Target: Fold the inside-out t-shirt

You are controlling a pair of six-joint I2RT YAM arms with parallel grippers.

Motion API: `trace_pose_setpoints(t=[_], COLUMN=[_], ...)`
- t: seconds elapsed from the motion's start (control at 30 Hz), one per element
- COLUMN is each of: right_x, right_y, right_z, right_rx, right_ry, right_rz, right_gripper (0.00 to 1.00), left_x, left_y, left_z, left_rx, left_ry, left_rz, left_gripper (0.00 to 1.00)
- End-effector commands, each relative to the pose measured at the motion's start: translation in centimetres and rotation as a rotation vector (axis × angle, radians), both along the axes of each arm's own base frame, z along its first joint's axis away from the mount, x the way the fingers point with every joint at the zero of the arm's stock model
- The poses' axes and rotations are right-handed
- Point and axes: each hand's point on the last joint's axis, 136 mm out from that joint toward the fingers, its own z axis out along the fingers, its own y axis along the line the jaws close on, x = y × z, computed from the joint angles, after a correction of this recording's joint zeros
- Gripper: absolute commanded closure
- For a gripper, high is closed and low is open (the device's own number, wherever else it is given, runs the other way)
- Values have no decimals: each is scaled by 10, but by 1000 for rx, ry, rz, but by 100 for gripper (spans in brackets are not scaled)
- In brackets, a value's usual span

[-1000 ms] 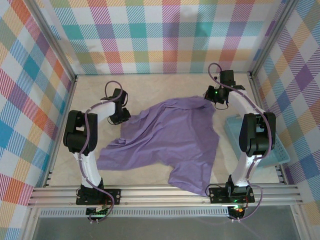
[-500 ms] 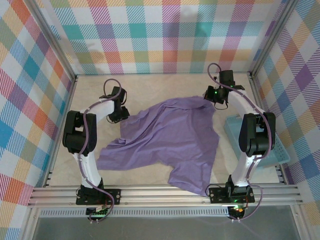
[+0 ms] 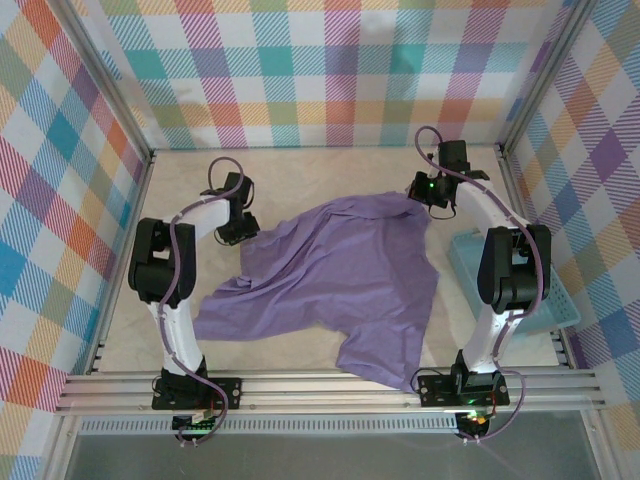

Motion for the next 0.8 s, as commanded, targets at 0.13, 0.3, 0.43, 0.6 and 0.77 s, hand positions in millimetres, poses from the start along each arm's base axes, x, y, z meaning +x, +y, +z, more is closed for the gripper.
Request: trace_pose_setpoints(t=[0.13, 0.3, 0.43, 0.6, 0.77], right_x=[-1, -2, -2, -1, -1], right_y=[3, 3, 3, 3, 4], right_z=[1, 1, 2, 2, 1], right_rx=[-6, -8, -7, -7, -7], right_ry=[2, 4, 4, 3, 6], right_rz=[15, 15, 14, 16, 16], right_gripper=[100, 100, 100, 100, 100], left_x=[2, 2, 3, 5, 5], left_y=[6, 5, 6, 8, 13], left_z=[-5, -8, -6, 6, 26], left_rx=[12, 5, 9, 21, 46], left_ry=[26, 32, 30, 15, -14], left_rz=[1, 2, 5, 8, 9], left_gripper=[71, 78, 85, 88, 91])
